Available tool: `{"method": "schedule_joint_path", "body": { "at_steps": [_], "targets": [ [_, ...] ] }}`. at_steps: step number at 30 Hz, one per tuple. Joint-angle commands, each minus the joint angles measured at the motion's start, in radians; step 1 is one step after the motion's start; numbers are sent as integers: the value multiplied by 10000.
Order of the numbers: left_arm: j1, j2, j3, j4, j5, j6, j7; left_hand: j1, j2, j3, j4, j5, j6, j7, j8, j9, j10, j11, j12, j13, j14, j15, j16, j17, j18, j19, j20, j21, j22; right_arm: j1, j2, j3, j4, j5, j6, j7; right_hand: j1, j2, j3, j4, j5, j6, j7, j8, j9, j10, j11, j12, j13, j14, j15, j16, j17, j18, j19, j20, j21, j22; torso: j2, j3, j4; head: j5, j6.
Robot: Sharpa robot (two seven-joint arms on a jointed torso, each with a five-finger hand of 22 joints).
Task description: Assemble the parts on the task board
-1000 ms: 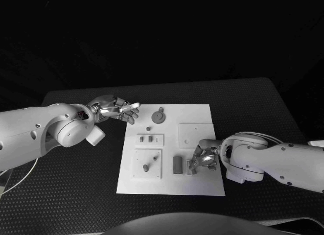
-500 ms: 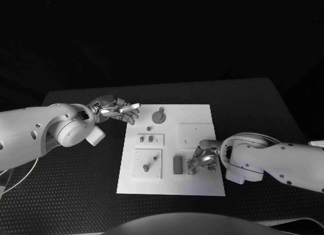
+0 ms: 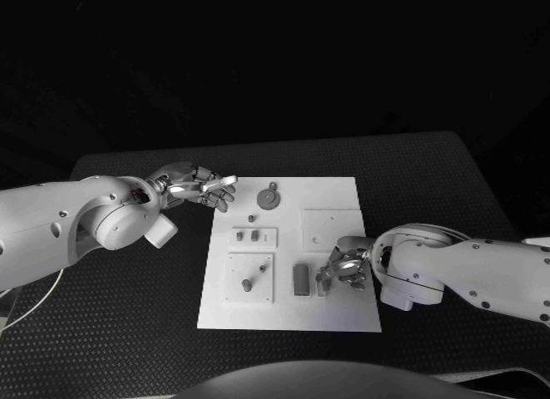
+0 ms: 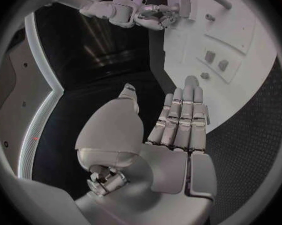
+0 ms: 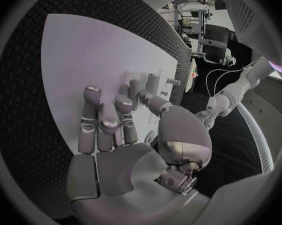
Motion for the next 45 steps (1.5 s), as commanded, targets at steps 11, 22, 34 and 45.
{"method": "schedule_joint_path", "body": {
  "at_steps": [11, 22, 34, 45],
  "targets": [
    [6, 1, 2, 24, -75, 200, 8, 52, 28, -67, -13, -39, 11, 228, 34, -13, 61, 1, 27, -15, 80, 15, -59, 10, 77, 30, -17, 42, -10, -56, 67, -10, 120, 214, 456, 169, -185, 50, 19, 33, 28, 42, -12, -26, -23, -9, -85, 18, 8, -8, -62, 44, 12, 147, -56, -43, -49, 182, -1, 5, -4, 26, -50],
    [6, -4, 2, 25, -79, 204, -2, 57, 34, -80, -14, -39, 13, 227, 35, -15, 62, 0, 28, -15, 80, 14, -63, 11, 78, 30, -18, 42, -11, -79, 26, -10, 220, 216, 506, 159, -195, 148, 39, -79, 27, 49, -13, -18, -21, -8, -86, 22, 11, -10, -64, 48, 12, 147, -61, -50, -37, 187, -3, 8, -8, 31, -51],
    [6, -8, 2, 21, -79, 209, -9, 54, 45, -95, -10, -40, 16, 226, 36, -17, 63, 0, 28, -15, 83, 14, -67, 13, 77, 31, -18, 41, -11, -81, 14, -10, 161, 215, 363, 206, -200, 1111, 205, -360, 30, 75, -24, 8, -11, 6, -96, 33, 17, -13, -73, 65, 14, 147, -86, -63, -4, 197, -3, 5, -4, 32, -62],
    [6, -14, 2, 23, -79, 204, -17, 26, 73, -119, -6, -39, 18, 226, 37, -21, 64, 0, 28, -17, 86, 15, -73, 16, 77, 34, -18, 41, -13, -81, -10, -10, 163, 192, 436, 230, -446, 1860, 290, -1074, 29, 79, -15, 19, -13, -2, -87, 31, 20, -36, -59, 74, 10, 147, -151, -13, 51, 193, -4, 3, -4, 33, -58]
  ]
}}
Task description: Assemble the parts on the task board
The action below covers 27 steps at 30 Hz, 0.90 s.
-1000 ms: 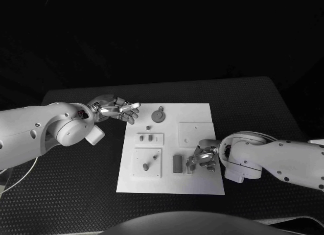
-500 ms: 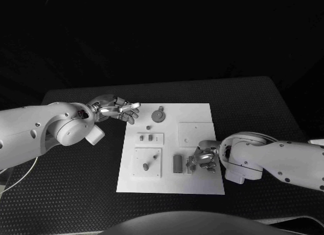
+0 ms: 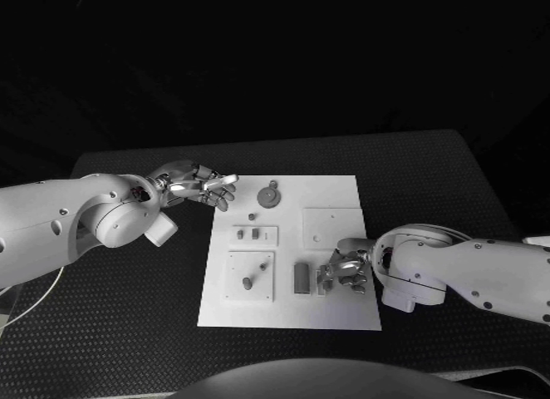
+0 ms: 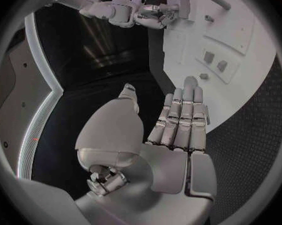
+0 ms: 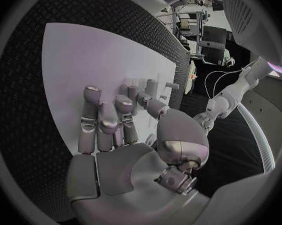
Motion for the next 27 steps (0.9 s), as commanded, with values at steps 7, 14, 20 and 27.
{"method": "schedule_joint_path", "body": {
  "at_steps": [7, 14, 20, 27],
  "targets": [
    [6, 0, 3, 24, -37, 149, 29, 25, 78, -75, -3, -39, 18, 225, 37, -12, 64, 0, 28, -10, 87, 14, -35, 12, 79, 34, -19, 41, -17, -43, -22, -13, 84, 73, 219, 269, 48, 276, 51, -225, 30, 75, 2, 37, -16, 2, -90, 28, 4, 13, -63, 33, 3, 155, -93, 0, 61, 189, 2, -2, 1, 6, 3],
    [6, -3, 2, 24, -38, 165, 2, 23, 81, -83, -3, -39, 17, 225, 36, -13, 64, 0, 27, -11, 88, 14, -38, 13, 80, 34, -19, 41, -18, -43, -152, -13, 125, 73, 192, 391, -21, 305, 49, -264, 30, 91, 0, 45, -17, 10, -91, 31, 4, 14, -62, 33, 0, 155, -90, 9, 67, 187, 1, -2, -1, 17, 4],
    [6, 10, 2, 23, -40, 179, -7, 21, 85, -88, -3, -39, 18, 225, 36, -15, 64, 0, 27, -11, 88, 14, -40, 14, 80, 34, -20, 41, -18, -43, -151, -13, 170, 105, 238, 442, -83, 330, 50, -315, 30, 108, -4, 51, -19, 22, -96, 34, 2, 15, -65, 33, -2, 155, -90, 13, 70, 184, -3, 0, -10, 16, 20],
    [6, 8, 2, 25, -40, 178, -14, 21, 91, -91, -4, -39, 19, 224, 37, -15, 64, -1, 27, -11, 89, 13, -41, 15, 81, 35, -20, 40, -19, -43, -153, -13, 232, 194, 307, 499, -119, 353, 53, -328, 30, 112, -6, 51, -22, 25, -97, 32, 0, 13, -66, 31, -5, 155, -91, 15, 69, 181, 1, 2, 3, 4, 29]
  ]
}}
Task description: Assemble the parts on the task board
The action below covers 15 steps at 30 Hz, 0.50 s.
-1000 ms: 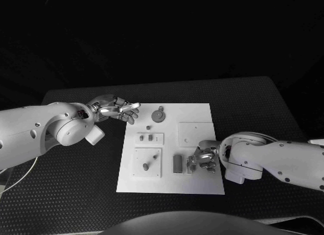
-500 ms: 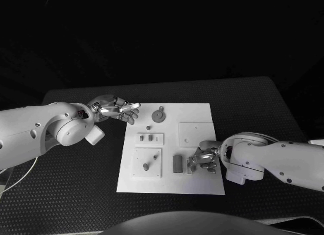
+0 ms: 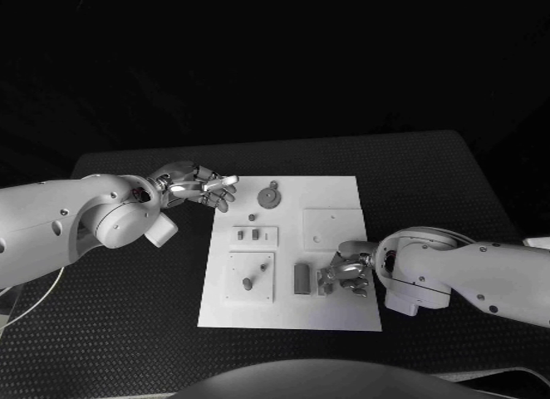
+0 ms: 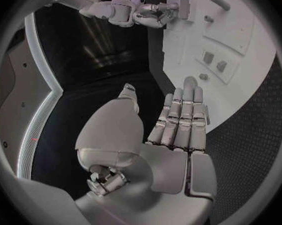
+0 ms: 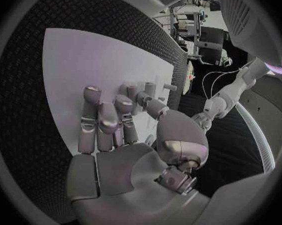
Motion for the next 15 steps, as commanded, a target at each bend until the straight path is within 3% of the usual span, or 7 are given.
{"method": "schedule_joint_path", "body": {
  "at_steps": [1, 15],
  "targets": [
    [6, 11, 3, 23, -32, 159, 28, 21, 92, -39, -1, -39, 19, 224, 37, -17, 63, -1, 27, -13, 89, 13, -42, 9, 82, 35, -20, 40, -12, -10, 22, 3, 108, 140, 233, 253, 61, 149, 12, -67, 31, 65, 2, 30, -2, -10, -61, 32, 2, -7, -59, 32, -6, 155, -61, -18, 29, 181, 1, 1, 1, -3, 12],
    [6, 7, 3, 33, -32, 155, 28, 22, 101, -50, -2, -39, 22, 223, 38, -19, 64, -1, 27, -14, 90, 12, -46, 11, 83, 34, -21, 39, -13, -19, 4, 3, 109, 211, 255, 247, -2, 150, 11, -107, 31, 72, 0, 30, -7, -4, -63, 30, -1, -7, -60, 31, -9, 155, -64, -16, 28, 178, 4, -6, 3, 7, 23]
  ]
}}
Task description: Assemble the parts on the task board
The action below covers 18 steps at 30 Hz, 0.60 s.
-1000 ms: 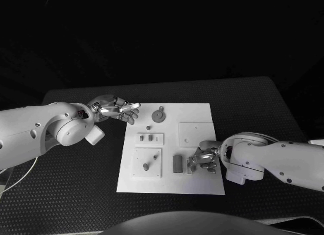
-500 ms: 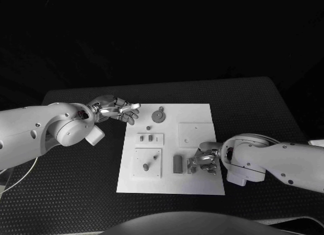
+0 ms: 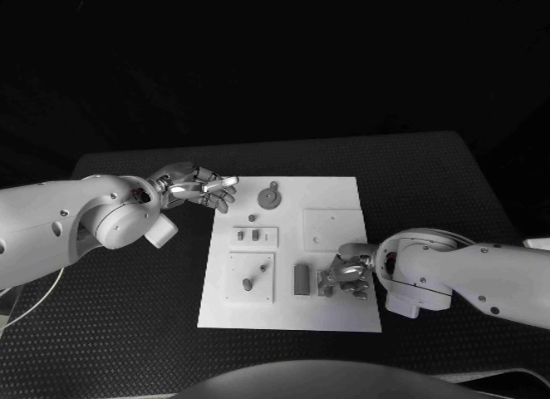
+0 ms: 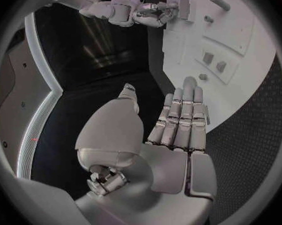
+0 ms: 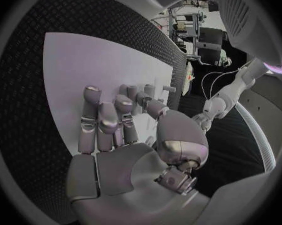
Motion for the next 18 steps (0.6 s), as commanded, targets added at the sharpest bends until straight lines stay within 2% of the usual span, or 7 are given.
{"method": "schedule_joint_path", "body": {
  "at_steps": [1, 11, 15, 18],
  "targets": [
    [6, 14, 3, 26, -30, 149, 50, 22, 102, -51, -2, -39, 22, 223, 39, -9, 64, -1, 27, -15, 90, 13, -47, 13, 84, 35, -21, 39, -15, -15, 47, 7, 45, 126, 121, 255, 35, 111, 0, -39, 68, 74, 2, 31, -8, -3, -64, 30, -1, -7, -69, 34, -9, 155, -28, -12, 28, 178, 4, 1, -3, 5, 0],
    [6, 12, 3, 22, -31, 137, 53, 26, 104, -58, -3, -39, 23, 222, 39, -11, 63, -1, 27, -16, 91, 12, -49, 14, 84, 34, -22, 39, -16, -16, 101, 7, -1, 141, -88, 264, -28, 80, -8, -53, 68, 72, 3, 27, -14, 1, -63, 28, -3, -7, -70, 32, -12, 155, -26, -9, 29, 175, 3, 6, 0, 5, 9],
    [6, 13, 3, 21, -33, 143, 52, 28, 103, -62, -3, -39, 23, 222, 39, -12, 63, -1, 26, -16, 91, 12, -51, 15, 84, 34, -22, 39, -16, -16, 105, 7, -23, 143, -141, 260, -133, -74, -26, -47, 67, 64, 7, 17, -27, 7, -60, 23, -8, -6, -70, 29, -17, 155, -17, -7, 25, 168, 2, 1, -5, 6, 24],
    [6, 4, 3, 18, -34, 134, 42, 30, 103, -64, -4, -39, 23, 222, 39, -12, 63, -1, 26, -16, 91, 12, -52, 15, 84, 34, -22, 38, -16, -16, 121, 7, -16, 165, -154, 269, -278, -345, -65, 57, 68, 62, 10, 10, -38, 8, -56, 13, -16, -6, -67, 21, -25, 155, -5, -3, 16, 158, 1, 2, -3, 1, 23]
  ]
}}
